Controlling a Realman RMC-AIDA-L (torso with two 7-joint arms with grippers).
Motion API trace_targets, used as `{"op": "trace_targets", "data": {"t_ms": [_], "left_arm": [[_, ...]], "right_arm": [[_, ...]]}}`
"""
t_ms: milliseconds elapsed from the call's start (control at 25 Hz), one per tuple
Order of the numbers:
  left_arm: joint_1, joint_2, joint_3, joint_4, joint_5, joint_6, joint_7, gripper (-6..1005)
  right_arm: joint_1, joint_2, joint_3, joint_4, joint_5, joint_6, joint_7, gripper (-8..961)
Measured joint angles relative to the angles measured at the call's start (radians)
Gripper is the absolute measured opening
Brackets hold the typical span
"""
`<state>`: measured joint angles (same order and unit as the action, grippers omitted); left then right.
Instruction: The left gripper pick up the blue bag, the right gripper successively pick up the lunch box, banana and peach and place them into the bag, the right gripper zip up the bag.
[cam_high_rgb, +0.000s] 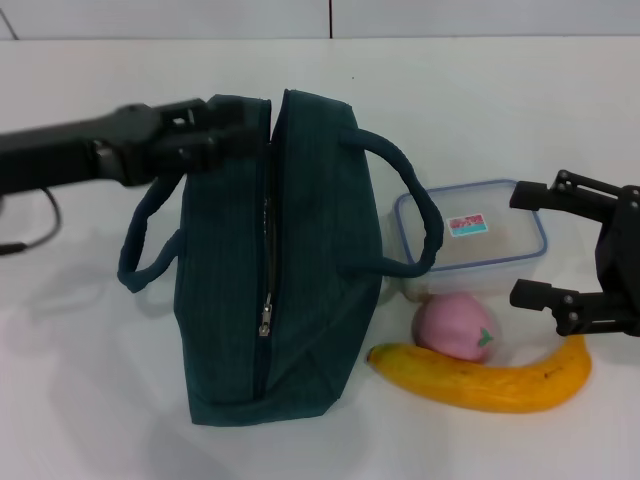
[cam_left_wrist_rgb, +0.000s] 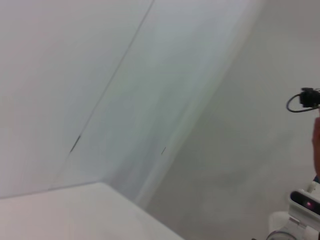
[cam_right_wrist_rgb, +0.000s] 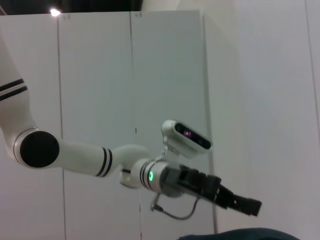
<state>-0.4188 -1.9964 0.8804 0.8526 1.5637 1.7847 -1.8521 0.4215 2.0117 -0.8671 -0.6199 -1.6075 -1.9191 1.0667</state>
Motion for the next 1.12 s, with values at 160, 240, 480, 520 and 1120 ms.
{"op": "trace_targets", "data": {"t_ms": [160,240,480,520,1120], "left_arm": [[-0.002,0.034,-0.002,0.067,0.04,-0.002,-0.177,831],[-0.008,0.05,-0.007,0.09,0.102,-0.006,-0.289,830],[-0.038,0.06,-0.05,0.172,0.371,-0.009,-0.567,830],[-0.043,0.059,-0.049,0.197,0.412,-0.006,-0.601,830],[-0.039,0.079,-0.075,0.404,0.332,0.091,-0.755,829]], "right_arm": [[-0.008,0.0,-0.001,0.0,0.0,0.008,0.0,886],[-0.013,-0.001,-0.001,0.0,0.0,0.009,-0.001,886],[-0.016,-0.001,-0.001,0.026,0.0,0.016,-0.02,886],[-0.016,-0.001,-0.001,0.032,0.0,0.017,-0.025,885],[-0.019,-0.001,-0.001,0.051,-0.01,0.035,-0.039,885]]}}
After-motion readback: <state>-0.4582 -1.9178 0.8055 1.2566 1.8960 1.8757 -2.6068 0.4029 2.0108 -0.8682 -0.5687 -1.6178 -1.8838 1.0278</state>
